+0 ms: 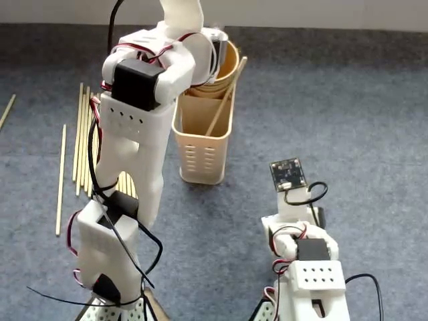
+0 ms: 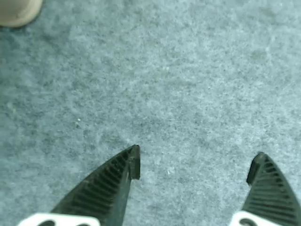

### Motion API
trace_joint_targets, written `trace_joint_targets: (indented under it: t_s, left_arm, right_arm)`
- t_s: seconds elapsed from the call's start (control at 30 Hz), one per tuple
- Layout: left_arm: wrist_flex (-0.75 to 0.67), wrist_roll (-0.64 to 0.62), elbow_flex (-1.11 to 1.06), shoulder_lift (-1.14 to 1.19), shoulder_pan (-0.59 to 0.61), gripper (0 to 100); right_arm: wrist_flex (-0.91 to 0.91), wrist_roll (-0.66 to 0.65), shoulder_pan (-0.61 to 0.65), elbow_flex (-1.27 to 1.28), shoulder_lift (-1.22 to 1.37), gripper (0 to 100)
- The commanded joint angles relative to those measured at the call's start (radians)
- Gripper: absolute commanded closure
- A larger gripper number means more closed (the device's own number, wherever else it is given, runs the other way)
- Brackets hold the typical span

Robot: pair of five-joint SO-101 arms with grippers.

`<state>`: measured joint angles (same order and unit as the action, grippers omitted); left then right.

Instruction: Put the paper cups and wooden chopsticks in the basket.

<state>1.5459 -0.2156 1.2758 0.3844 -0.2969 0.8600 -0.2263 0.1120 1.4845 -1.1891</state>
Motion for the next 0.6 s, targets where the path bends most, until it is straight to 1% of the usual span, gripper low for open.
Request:
trace_joint_targets:
  t_s: [0.0, 0.23, 0.33, 0.43, 0.5, 0.57]
  left_arm:
    - [0.002, 0.002, 0.053, -0.012, 0.015, 89]
    - [-0.006, 0.006, 0.062, -0.005, 0.061, 88]
    - [-0.008, 0.075, 0.059, -0.005, 0.062, 88]
    - [-0.075, 0.094, 0.047, -0.001, 0.012, 88]
    - [-0.153, 0.095, 0.002, 0.022, -0.031, 89]
    - [-0.199, 0.095, -0.025, 0.051, -0.033, 89]
  right_arm:
    - [-0.015, -0.008, 0.01, -0.004, -0.01, 64.1]
    - [-0.015, -0.008, 0.01, -0.004, -0.01, 64.1]
    - [-0.015, -0.008, 0.01, -0.004, -0.01, 64.1]
    - [-0.015, -0.008, 0.012, -0.004, -0.01, 64.1]
    - [-0.015, -0.008, 0.015, -0.004, -0.01, 64.1]
    - [-0.015, -0.008, 0.022, 0.007, -0.012, 64.1]
